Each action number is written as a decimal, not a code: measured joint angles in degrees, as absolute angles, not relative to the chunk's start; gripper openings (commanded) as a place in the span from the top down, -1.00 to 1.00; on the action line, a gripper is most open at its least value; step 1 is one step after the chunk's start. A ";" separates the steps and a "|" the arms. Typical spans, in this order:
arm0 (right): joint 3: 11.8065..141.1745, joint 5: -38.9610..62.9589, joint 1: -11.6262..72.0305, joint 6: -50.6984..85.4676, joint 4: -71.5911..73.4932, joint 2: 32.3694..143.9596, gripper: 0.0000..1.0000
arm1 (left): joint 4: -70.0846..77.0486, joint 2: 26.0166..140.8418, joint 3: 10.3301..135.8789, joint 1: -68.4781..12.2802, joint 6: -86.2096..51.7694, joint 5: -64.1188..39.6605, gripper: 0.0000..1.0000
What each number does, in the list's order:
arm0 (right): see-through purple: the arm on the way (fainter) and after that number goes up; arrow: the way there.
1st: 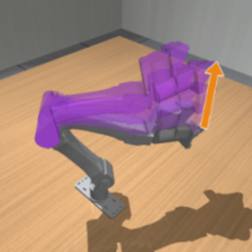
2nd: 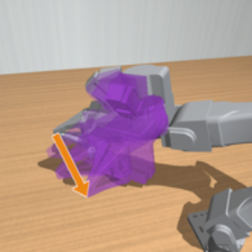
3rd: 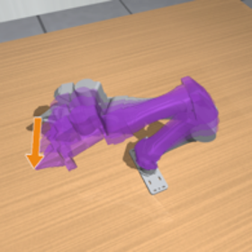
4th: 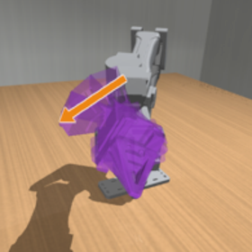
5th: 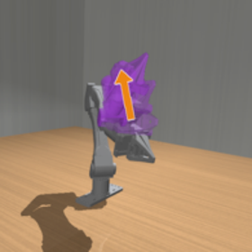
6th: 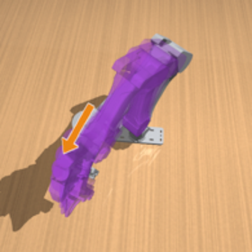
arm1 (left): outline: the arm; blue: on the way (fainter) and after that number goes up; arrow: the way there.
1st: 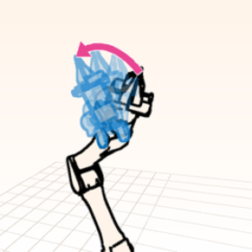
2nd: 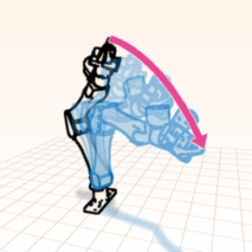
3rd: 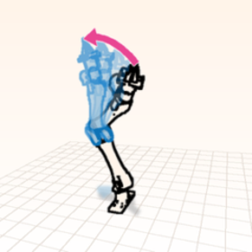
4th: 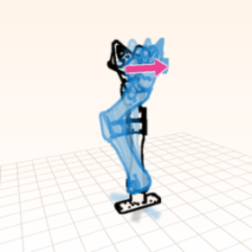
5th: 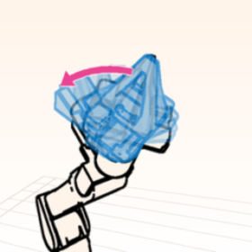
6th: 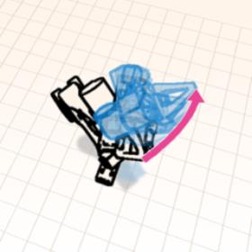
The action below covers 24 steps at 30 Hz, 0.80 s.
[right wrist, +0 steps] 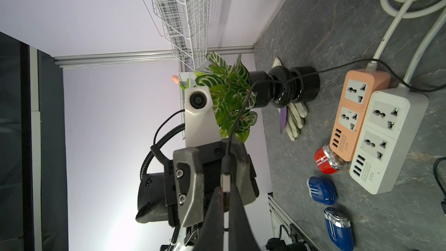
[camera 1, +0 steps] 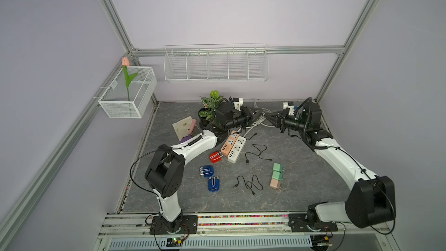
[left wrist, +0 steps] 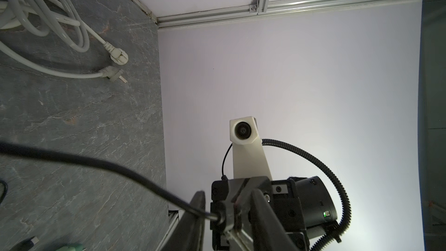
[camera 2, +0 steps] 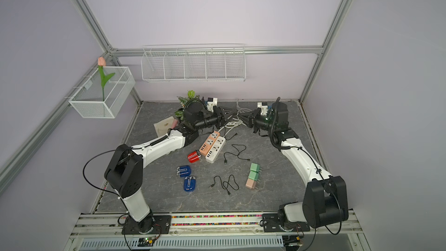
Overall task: Charge the electric shaver
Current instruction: Pick up the charging cable from the center of the board.
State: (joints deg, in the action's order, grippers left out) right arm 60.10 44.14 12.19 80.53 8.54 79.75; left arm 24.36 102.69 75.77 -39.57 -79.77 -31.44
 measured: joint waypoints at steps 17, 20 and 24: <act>62.70 47.90 10.20 79.22 6.24 82.59 0.87 | 26.76 104.62 75.81 -39.09 -81.97 -33.43 0.90; 62.70 47.90 10.20 79.22 6.24 82.59 0.81 | 26.79 104.62 75.88 -39.03 -82.19 -33.54 0.99; 62.76 47.88 10.20 78.61 5.78 82.61 0.31 | 27.09 104.62 75.88 -39.03 -82.30 -33.54 1.00</act>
